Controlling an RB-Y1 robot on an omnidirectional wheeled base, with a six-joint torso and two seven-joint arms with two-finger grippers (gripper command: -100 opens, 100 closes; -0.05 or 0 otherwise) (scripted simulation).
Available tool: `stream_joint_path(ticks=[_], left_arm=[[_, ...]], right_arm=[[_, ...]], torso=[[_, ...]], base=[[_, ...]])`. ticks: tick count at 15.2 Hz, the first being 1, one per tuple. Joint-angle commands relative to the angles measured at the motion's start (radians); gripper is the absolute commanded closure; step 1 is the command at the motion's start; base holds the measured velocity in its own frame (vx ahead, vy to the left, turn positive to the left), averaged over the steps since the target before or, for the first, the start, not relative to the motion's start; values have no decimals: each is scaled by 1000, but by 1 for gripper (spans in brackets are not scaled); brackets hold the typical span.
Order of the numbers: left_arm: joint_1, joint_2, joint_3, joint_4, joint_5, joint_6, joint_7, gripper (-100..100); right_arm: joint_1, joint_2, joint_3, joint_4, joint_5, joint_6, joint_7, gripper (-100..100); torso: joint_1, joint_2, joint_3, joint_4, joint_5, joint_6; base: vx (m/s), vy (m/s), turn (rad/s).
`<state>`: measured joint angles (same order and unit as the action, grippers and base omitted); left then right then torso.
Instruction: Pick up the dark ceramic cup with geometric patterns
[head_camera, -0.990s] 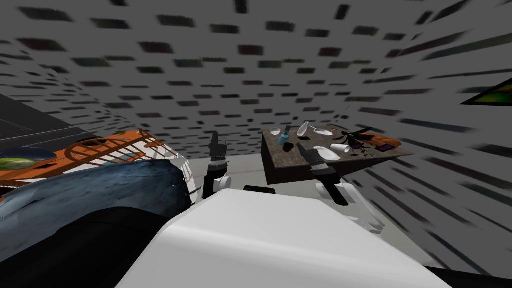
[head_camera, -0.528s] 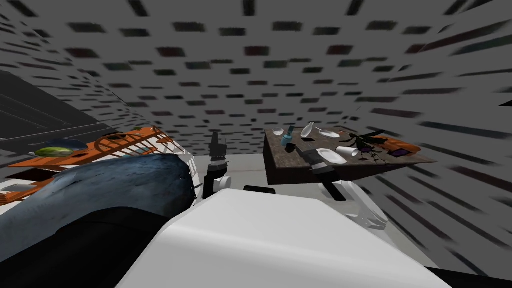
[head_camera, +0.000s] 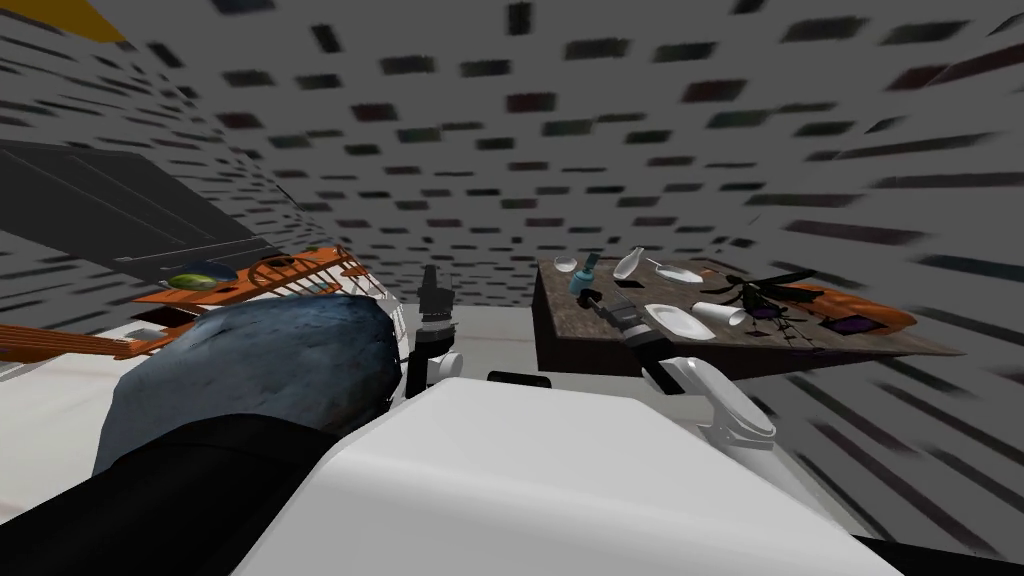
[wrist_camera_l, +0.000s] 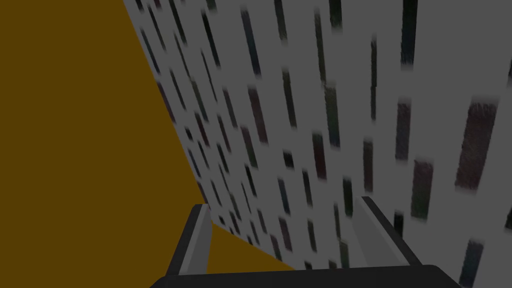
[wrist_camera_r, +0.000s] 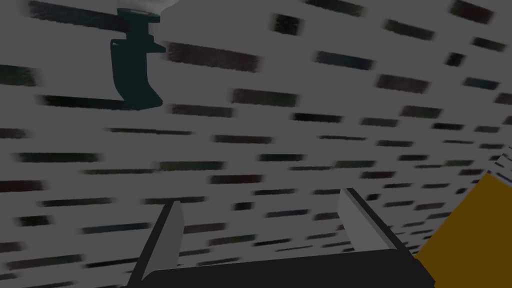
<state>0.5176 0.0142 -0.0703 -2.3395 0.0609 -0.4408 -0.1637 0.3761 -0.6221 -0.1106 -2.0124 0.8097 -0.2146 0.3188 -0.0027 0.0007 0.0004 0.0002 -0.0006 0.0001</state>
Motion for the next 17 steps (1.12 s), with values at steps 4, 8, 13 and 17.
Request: stream_joint_path(ticks=[4, 8, 13, 17], left_arm=[[0, 0, 0, 0, 0, 0, 0, 0], [0, 0, 0, 0, 0, 0, 0, 0], [0, 0, 0, 0, 0, 0, 0, 0], [0, 0, 0, 0, 0, 0, 0, 0]], right_arm=[[-19, -63, 21, 59, 114, 49, 47, -100], [-40, -114, 46, 122, 194, 88, 93, -100], [-59, -158, 75, 186, 294, 125, 139, -100], [-69, -178, 91, 217, 359, 142, 161, -100]], torso=[[0, 0, 0, 0, 0, -1], [0, 0, 0, 0, 0, 0], [0, -1, 0, 0, 0, 0], [-1, -1, 0, 0, 0, -1]], base=[[-19, -30, 196], [-21, -29, 165], [-19, -32, 167], [-22, -37, 184]])
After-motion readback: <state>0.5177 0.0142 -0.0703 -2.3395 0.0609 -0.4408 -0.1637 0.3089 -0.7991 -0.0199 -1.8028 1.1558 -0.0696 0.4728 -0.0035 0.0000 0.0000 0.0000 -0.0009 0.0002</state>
